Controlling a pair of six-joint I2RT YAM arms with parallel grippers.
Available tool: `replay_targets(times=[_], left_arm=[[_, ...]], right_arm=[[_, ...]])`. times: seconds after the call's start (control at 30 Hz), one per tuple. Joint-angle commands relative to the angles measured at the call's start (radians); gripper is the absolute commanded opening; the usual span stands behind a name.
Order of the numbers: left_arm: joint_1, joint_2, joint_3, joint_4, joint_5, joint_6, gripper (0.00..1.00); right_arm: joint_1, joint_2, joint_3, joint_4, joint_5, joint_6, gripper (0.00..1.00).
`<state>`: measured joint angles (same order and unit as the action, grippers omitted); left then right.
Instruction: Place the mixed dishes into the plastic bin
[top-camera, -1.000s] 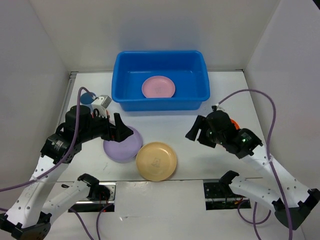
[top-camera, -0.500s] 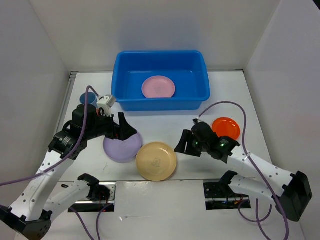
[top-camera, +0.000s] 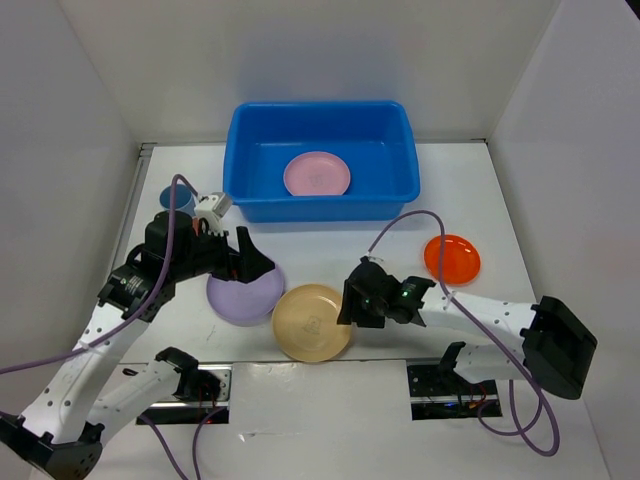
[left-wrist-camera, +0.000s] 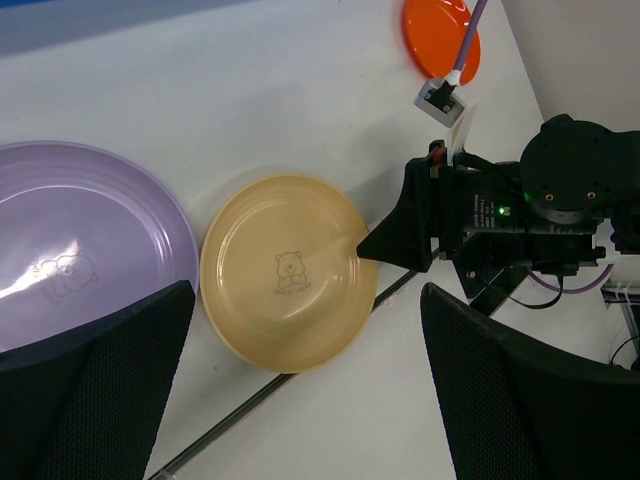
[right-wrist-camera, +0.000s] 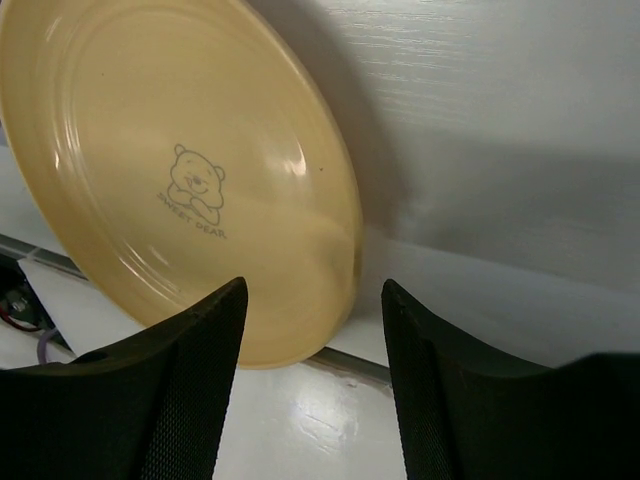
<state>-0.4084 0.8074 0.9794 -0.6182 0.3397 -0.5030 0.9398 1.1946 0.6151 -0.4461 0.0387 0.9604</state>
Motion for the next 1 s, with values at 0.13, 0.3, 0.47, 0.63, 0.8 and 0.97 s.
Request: replay_targets(times=[0.13, 0.3, 0.47, 0.63, 0.8, 0.97], left_arm=[[0.003, -0.022, -0.030, 0.072, 0.021, -0.023, 1.00], [0.003, -0.089, -0.103, 0.165, 0.030, -0.046, 1.00], [0.003, -0.099, -0.091, 0.132, 0.018, -0.037, 1.00], [0.003, -0.108, -0.091, 0.121, 0.007, -0.037, 1.00], [0.003, -0.108, -0.091, 0.121, 0.007, -0.037, 1.00], [0.003, -0.108, -0.091, 0.121, -0.002, -0.028, 1.00]], right_arm=[[0.030, 0.039, -0.023, 0.096, 0.067, 0.053, 0.55], [0.030, 0.039, -0.072, 0.174, 0.099, 0.072, 0.41], [0.030, 0.071, -0.074, 0.184, 0.112, 0.081, 0.36], [0.030, 0.092, -0.064, 0.184, 0.132, 0.081, 0.24], [0.030, 0.103, -0.055, 0.139, 0.153, 0.081, 0.02], [0.030, 0.048, -0.012, -0.040, 0.219, 0.162, 0.00]])
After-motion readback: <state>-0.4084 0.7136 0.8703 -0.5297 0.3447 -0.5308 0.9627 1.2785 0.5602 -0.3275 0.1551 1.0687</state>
